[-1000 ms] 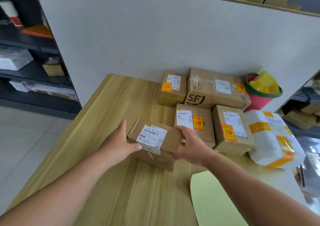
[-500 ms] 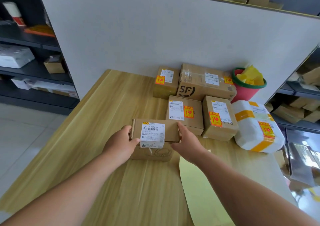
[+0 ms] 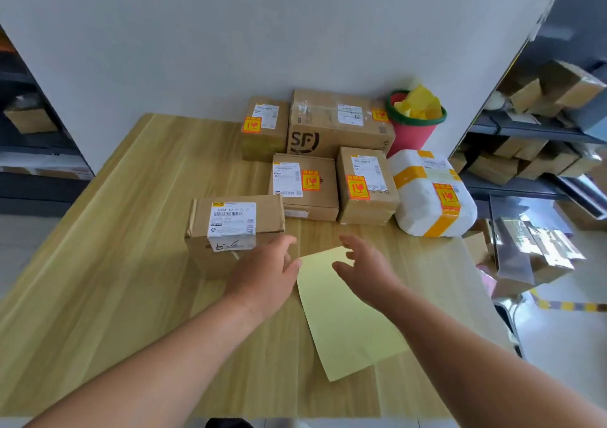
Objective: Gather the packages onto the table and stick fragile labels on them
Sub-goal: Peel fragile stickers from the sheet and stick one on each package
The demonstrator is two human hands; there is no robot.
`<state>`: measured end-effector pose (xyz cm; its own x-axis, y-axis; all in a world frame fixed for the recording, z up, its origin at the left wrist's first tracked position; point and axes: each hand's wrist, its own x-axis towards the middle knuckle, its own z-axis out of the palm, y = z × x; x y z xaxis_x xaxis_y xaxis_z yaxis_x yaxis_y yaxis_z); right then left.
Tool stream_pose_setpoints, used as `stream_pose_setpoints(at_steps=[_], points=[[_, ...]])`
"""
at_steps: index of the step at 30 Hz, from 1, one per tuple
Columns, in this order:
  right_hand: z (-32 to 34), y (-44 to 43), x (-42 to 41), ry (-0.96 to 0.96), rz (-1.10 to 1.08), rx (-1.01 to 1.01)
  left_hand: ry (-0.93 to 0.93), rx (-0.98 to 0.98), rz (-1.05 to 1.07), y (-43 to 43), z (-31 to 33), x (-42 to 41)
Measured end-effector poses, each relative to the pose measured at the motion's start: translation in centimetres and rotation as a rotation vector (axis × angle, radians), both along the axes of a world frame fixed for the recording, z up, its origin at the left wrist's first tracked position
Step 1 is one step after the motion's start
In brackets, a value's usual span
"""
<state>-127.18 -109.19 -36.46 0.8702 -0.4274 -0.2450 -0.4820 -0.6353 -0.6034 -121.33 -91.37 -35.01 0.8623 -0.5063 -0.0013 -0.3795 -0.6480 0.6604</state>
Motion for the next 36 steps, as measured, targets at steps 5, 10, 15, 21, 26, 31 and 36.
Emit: stream_pose_setpoints(at_steps=[5, 10, 15, 21, 26, 31, 36], points=[[-2.2, -1.3, -0.5, 0.084, 0.002, 0.008, 0.315, 0.037, 0.098, -2.2, -3.5, -0.6], [-5.1, -2.3, 2.8, 0.127, 0.016, -0.002, 0.370, 0.077, 0.133, -2.7, -5.5, 0.2], [-8.4, -3.1, 5.9, 0.198, 0.109, -0.105, 0.424, 0.083, 0.167, -2.7, -7.1, 1.2], [-9.3, -3.5, 6.3, 0.211, 0.062, -0.068, 0.514, 0.007, 0.204, -3.0, -7.4, 1.2], [-5.5, -3.9, 2.8, -0.124, -0.296, 0.272, 0.849, -0.205, 0.325, -5.3, -4.8, 0.2], [-2.4, -4.9, -0.5, -0.349, -0.578, 0.650, 1.150, -0.274, 0.350, -8.6, -2.3, -0.9], [1.3, -6.6, -2.5, -0.507, -0.683, 0.815, 1.192, -0.407, 0.470, -10.9, -1.6, -1.6]])
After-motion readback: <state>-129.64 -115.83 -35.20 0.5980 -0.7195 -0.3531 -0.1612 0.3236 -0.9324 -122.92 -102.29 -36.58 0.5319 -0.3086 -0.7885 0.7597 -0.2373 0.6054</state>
